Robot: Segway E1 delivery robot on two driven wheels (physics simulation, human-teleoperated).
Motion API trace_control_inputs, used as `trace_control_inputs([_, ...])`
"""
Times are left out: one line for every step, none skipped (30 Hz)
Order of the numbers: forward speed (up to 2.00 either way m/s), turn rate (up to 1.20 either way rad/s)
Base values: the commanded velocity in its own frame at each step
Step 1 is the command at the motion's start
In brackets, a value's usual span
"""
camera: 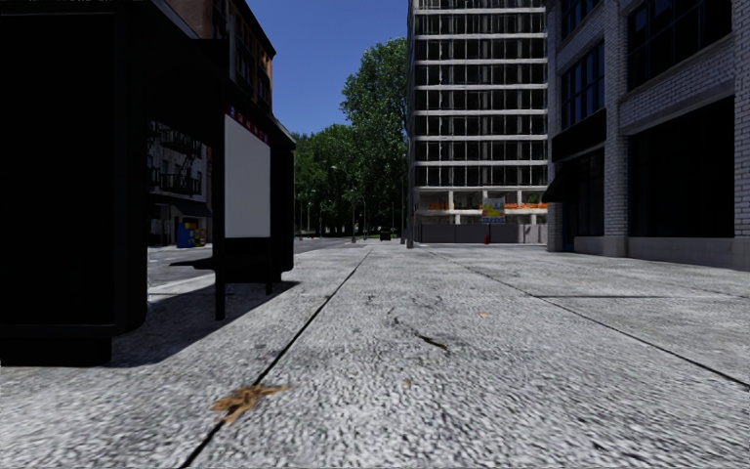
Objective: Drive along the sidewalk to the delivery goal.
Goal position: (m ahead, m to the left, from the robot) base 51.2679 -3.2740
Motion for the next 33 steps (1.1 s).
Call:
trace_control_inputs([2.0, 0.0])
trace_control_inputs([2.0, 0.0])
trace_control_inputs([2.0, 0.0])
trace_control_inputs([2.0, 0.0])
trace_control_inputs([2.0, 0.0])
trace_control_inputs([2.0, 0.0])
trace_control_inputs([2.0, 0.0])
trace_control_inputs([2.0, 0.0])
trace_control_inputs([2.0, 0.0])
trace_control_inputs([2.0, 0.0])
trace_control_inputs([2.0, 0.0])
trace_control_inputs([2.0, 0.0])
trace_control_inputs([2.0, 0.0])
trace_control_inputs([2.0, 0.0])
trace_control_inputs([2.0, 0.0])
trace_control_inputs([2.0, 0.0])
trace_control_inputs([2.0, 0.0])
trace_control_inputs([2.0, 0.0])
trace_control_inputs([2.0, 0.0])
trace_control_inputs([2.0, 0.0])
trace_control_inputs([2.0, 0.0])
trace_control_inputs([2.0, 0.0])
trace_control_inputs([2.0, 0.0])
trace_control_inputs([2.0, 0.0])
trace_control_inputs([2.0, 0.0])
trace_control_inputs([2.0, 0.0])
trace_control_inputs([2.0, 0.0])
trace_control_inputs([2.0, 0.0])
trace_control_inputs([2.0, 0.0])
trace_control_inputs([2.0, 0.0])
trace_control_inputs([2.0, 0.0])
trace_control_inputs([2.0, 0.0])
trace_control_inputs([2.0, 0.0])
